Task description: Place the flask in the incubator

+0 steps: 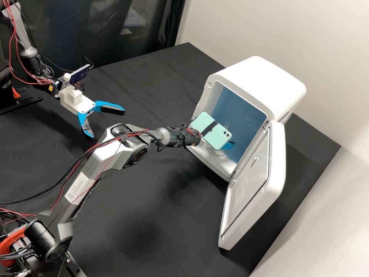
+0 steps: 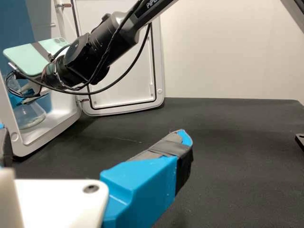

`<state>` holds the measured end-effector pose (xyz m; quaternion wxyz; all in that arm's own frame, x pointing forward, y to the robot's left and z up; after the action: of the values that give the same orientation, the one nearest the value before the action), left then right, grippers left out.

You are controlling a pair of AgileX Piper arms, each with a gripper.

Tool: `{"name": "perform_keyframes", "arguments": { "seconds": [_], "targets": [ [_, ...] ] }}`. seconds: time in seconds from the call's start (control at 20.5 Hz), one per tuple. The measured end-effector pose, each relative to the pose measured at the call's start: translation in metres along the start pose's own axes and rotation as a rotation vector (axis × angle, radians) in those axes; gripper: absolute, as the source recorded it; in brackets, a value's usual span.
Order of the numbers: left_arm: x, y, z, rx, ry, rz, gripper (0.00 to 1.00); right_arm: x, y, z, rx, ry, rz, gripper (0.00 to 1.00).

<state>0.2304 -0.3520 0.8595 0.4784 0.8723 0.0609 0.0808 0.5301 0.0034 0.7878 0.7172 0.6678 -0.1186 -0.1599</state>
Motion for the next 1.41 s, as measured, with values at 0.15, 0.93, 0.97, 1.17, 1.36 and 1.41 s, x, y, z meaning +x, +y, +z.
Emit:
{"name": "perform_keyframes", "arguments": {
  "seconds": [0.15, 0.93, 0.97, 1.17, 1.36, 1.41],
  "targets": [
    [0.000, 0.0000, 0.000, 0.000, 0.000, 0.000, 1.00, 0.004, -0.003, 0.003, -0.002, -0.008, 0.012, 0.00],
    [0.000, -0.0001, 0.001, 0.004, -0.001, 0.001, 1.00, 0.011, -0.003, 0.016, -0.018, -0.031, 0.029, 1.00],
    [0.000, 0.0000, 0.001, 0.002, 0.002, 0.002, 1.00, 0.011, -0.004, 0.017, -0.024, -0.031, 0.027, 1.00],
    [0.000, 0.0003, 0.000, -0.002, 0.013, 0.005, 1.00, 0.013, -0.007, 0.020, -0.025, -0.039, 0.022, 1.00],
    [0.000, 0.0003, 0.000, -0.002, 0.013, 0.005, 1.00, 0.014, -0.011, 0.025, -0.041, -0.042, -0.001, 1.00],
    [0.000, 0.0003, 0.000, -0.002, 0.013, 0.005, 1.00, 0.014, -0.011, 0.025, -0.035, -0.039, -0.001, 1.00]
  ]
}}
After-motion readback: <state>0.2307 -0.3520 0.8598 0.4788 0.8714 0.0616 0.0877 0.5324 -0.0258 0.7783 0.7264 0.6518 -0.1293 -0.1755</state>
